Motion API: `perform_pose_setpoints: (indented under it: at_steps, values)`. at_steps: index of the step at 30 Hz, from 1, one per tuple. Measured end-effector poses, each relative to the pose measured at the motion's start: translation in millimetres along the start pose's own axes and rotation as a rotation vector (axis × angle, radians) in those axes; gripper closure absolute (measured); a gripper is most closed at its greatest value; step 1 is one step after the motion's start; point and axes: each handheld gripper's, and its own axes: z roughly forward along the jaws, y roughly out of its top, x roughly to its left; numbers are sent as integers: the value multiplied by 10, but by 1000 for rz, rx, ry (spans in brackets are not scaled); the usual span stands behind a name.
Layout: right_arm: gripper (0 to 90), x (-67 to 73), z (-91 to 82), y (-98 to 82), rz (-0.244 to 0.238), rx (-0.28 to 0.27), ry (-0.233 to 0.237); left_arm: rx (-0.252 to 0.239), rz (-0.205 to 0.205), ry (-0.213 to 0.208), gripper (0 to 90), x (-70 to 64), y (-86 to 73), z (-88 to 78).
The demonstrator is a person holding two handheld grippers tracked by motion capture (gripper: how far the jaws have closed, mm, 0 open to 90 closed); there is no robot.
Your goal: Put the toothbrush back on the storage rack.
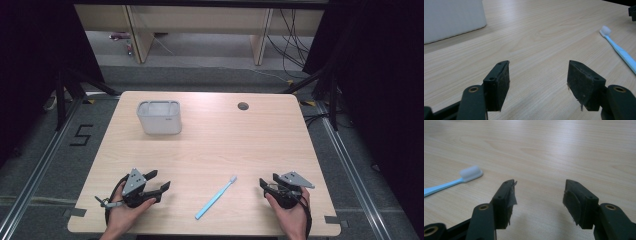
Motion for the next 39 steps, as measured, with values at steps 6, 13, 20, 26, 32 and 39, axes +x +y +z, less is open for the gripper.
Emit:
perform_pose_setpoints:
  at_steps: [6, 13, 20, 26, 32, 39]
  values:
    - [409, 77, -44, 44, 60, 25, -18, -3, 3, -2, 337, -12, -2, -3]
    - [400, 212, -61, 261, 173, 230, -50, 12, 11, -9, 342, -28, 1, 7]
    - [460, 387, -48, 549, 193, 479, -1, 22, -7, -13, 346, -10, 5, 18]
    - [460, 568, 23, 727, 250, 628, 41, 28, -6, -7, 347, -18, 10, 16]
    - [474, 774, 176, 861, 301, 720, 47, 23, -3, -18, 347, -17, 9, 28]
    - [471, 1055, 429, 881, 379, 842, 42, 34, 6, -14, 349, -27, 14, 26]
